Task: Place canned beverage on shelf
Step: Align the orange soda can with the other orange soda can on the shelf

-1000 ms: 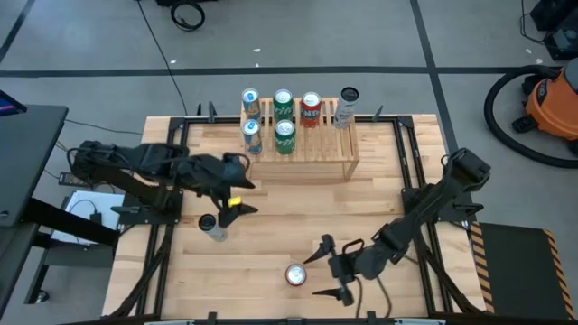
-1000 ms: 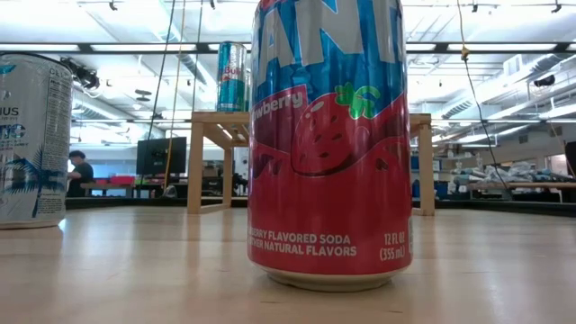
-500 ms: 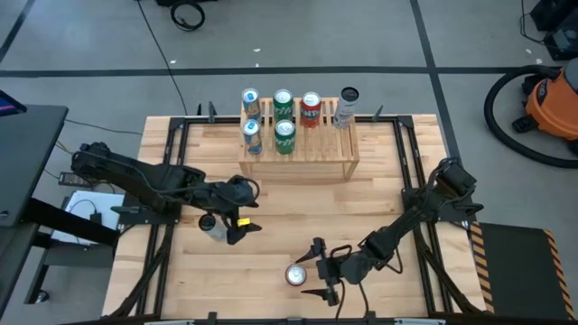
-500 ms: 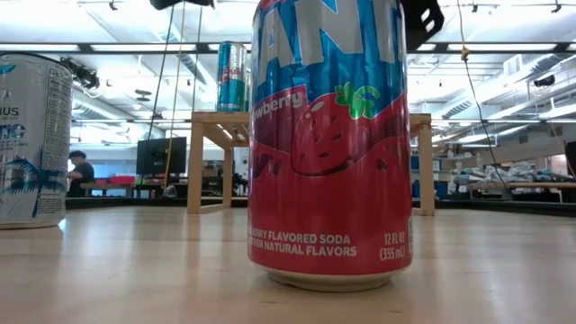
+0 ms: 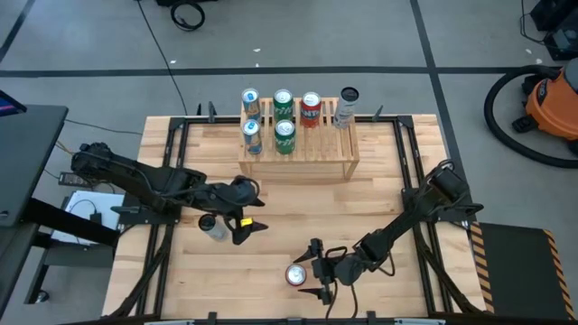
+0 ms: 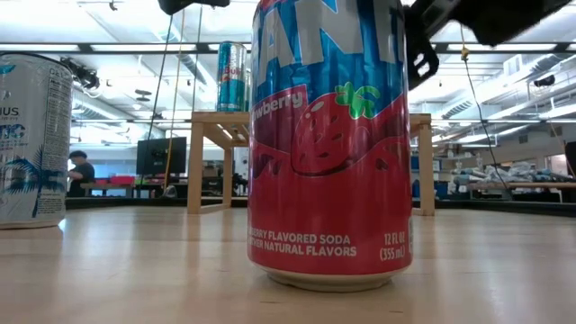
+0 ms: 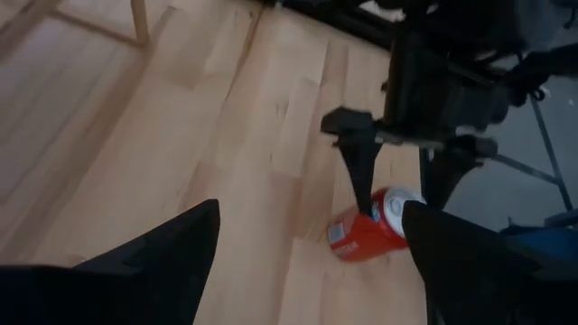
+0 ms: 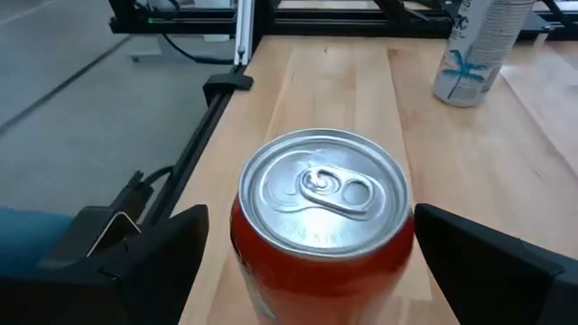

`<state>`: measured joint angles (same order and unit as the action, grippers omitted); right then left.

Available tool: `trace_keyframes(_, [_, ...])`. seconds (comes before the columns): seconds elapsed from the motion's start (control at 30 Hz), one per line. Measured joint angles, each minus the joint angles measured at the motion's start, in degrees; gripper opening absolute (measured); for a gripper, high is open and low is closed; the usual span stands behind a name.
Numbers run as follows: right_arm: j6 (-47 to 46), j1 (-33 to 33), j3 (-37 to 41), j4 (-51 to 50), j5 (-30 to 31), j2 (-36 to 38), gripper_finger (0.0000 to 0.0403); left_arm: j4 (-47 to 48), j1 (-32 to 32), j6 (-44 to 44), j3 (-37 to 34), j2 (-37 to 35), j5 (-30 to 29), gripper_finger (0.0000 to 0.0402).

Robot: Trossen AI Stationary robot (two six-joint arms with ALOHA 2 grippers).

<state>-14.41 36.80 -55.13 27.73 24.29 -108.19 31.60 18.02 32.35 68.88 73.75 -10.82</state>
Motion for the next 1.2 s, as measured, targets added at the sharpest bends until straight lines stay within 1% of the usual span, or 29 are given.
trace_keyframes(0.2, [0.1, -0.5, 0.0, 2.9, 0.1, -2.2, 0.0400, -3.3, 0.0, -1.5, 0.0, 0.0, -0.6, 0.0348])
trace_keyframes(0.37, [1.0, -1.0, 0.0, 3.6, 0.3, -2.4, 0.0393, -5.0, 0.2, -1.5, 0.0, 0.0, -0.5, 0.0348])
trace_keyframes(0.47, [1.2, -1.5, 0.0, 3.5, 0.3, -2.4, 0.0373, -6.1, 0.2, -1.3, 0.0, 0.0, -0.5, 0.0348])
trace_keyframes(0.67, [0.0, -2.5, 0.0, 2.6, -0.5, -2.3, 0.0310, -7.7, 0.2, -1.3, 0.0, 0.0, -0.5, 0.0348])
trace_keyframes(0.77, [-0.3, -2.9, 0.0, 2.5, -1.8, -2.1, 0.0307, -7.7, 0.2, -1.3, 0.0, 0.0, -0.5, 0.0348])
trace_keyframes(0.87, [-0.6, -3.5, 0.0, 1.4, -4.4, -0.8, 0.0307, -7.6, 0.2, -1.3, 0.0, 0.0, 0.6, 0.0348])
trace_keyframes(1.0, [-0.6, -4.0, 0.1, -0.6, -5.4, 2.4, 0.0307, -7.7, 0.2, 0.0, 0.0, 0.0, 1.1, 0.0348])
trace_keyframes(1.1, [-0.5, -5.1, 0.0, -3.6, -6.9, 5.4, 0.0307, -7.8, 0.0, -0.4, 0.0, -0.8, 1.1, 0.0348])
trace_keyframes(1.2, [0.5, -6.9, 0.1, -7.5, -7.8, 8.6, 0.0307, -7.2, -0.7, -0.5, 0.0, -2.5, 2.4, 0.0348])
